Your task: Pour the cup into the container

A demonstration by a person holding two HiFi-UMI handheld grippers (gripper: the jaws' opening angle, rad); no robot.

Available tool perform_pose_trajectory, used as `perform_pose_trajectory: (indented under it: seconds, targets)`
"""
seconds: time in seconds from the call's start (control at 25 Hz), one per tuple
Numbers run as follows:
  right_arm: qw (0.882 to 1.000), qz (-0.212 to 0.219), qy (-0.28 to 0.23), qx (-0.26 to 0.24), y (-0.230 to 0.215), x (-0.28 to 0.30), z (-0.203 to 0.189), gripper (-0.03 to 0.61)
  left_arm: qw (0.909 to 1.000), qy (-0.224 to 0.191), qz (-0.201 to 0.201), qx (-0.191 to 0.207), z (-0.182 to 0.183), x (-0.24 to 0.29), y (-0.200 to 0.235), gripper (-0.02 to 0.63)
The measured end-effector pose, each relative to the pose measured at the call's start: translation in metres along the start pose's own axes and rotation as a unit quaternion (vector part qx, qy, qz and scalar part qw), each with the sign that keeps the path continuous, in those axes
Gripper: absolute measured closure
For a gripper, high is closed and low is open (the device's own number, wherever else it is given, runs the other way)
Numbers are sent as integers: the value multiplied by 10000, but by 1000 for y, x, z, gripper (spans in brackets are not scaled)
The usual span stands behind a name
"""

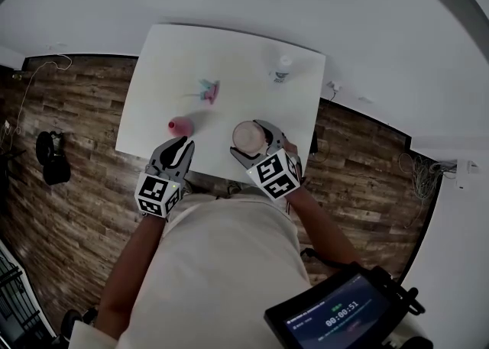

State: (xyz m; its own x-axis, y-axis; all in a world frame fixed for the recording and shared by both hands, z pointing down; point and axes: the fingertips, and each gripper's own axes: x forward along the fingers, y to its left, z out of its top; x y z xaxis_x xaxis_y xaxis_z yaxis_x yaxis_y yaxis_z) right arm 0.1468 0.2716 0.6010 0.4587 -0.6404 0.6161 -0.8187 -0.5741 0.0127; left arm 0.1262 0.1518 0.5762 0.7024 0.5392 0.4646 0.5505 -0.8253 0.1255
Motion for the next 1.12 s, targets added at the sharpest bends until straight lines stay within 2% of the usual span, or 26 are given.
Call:
perform_pose_trajectory:
  seconds: [0.24, 0.4, 0.52, 0.68, 0.76, 0.92, 1.12]
  targets:
    - [9998, 182, 71, -46, -2, 16, -11, 210, 9999, 74, 84, -49, -11, 10, 4, 551]
    - [9996, 184, 216, -29, -23, 13, -22, 210, 9999, 68, -16, -92, -9, 36, -4, 551]
    - [9991, 361, 108, -180, -9, 2, 16, 210, 9994, -20, 318, -157, 17, 2, 1, 551]
    - [9964, 736, -119, -399, 47, 18, 66, 210, 9956, -302, 837, -301, 31, -67, 34, 551]
    - [9922, 1056, -197, -632, 71, 32, 82, 210, 9911, -381, 1202, -426, 20, -92, 49, 551]
    - [9790, 1659, -390, -1116, 120, 54, 122, 210, 9762, -521, 1975, -725, 13, -159, 75, 551]
    - [9586, 2332, -597, -1521, 165, 102, 151, 210, 9495, -546, 2882, -1111, -16, -220, 106, 551]
